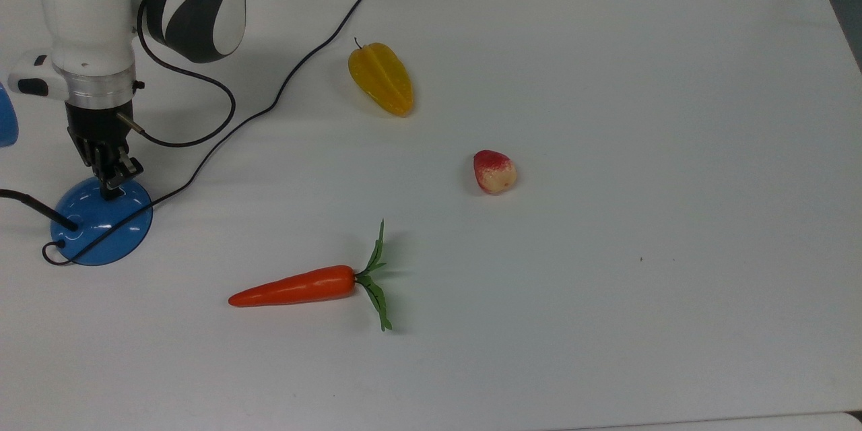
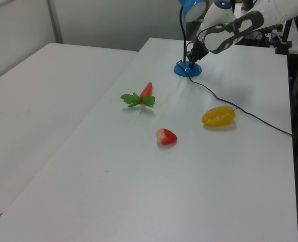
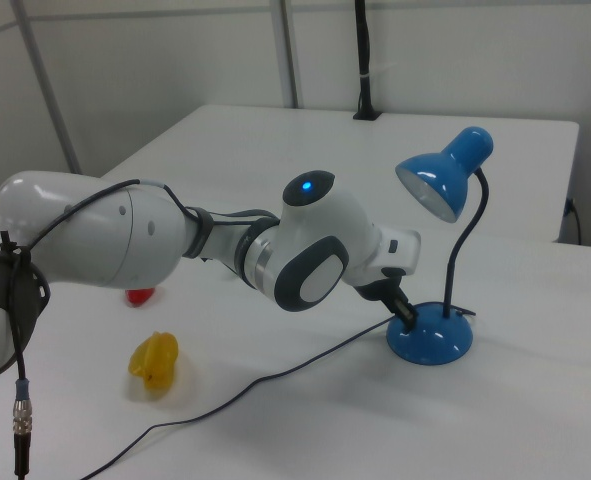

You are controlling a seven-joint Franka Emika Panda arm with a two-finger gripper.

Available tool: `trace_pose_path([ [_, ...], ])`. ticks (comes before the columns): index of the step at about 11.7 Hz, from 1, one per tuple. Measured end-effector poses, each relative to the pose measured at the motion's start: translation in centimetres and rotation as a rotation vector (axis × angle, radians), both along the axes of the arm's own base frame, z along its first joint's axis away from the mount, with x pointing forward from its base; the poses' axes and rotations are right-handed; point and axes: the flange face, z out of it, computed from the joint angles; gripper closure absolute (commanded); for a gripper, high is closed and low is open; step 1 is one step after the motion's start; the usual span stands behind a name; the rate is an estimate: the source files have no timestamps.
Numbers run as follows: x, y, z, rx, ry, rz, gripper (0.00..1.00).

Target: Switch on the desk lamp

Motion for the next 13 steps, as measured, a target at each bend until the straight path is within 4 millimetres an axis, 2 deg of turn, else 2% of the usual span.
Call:
trace_pose_path([
  [9,1.0,-0.5,0.0,-0.013,-0.014,0.000,1.00],
  [11,0.9,-0.5,1.1,-0.016,-0.028,0.000,1.00],
  [13,0.2,0.4,3.7,-0.017,-0.051,0.006,1.00],
])
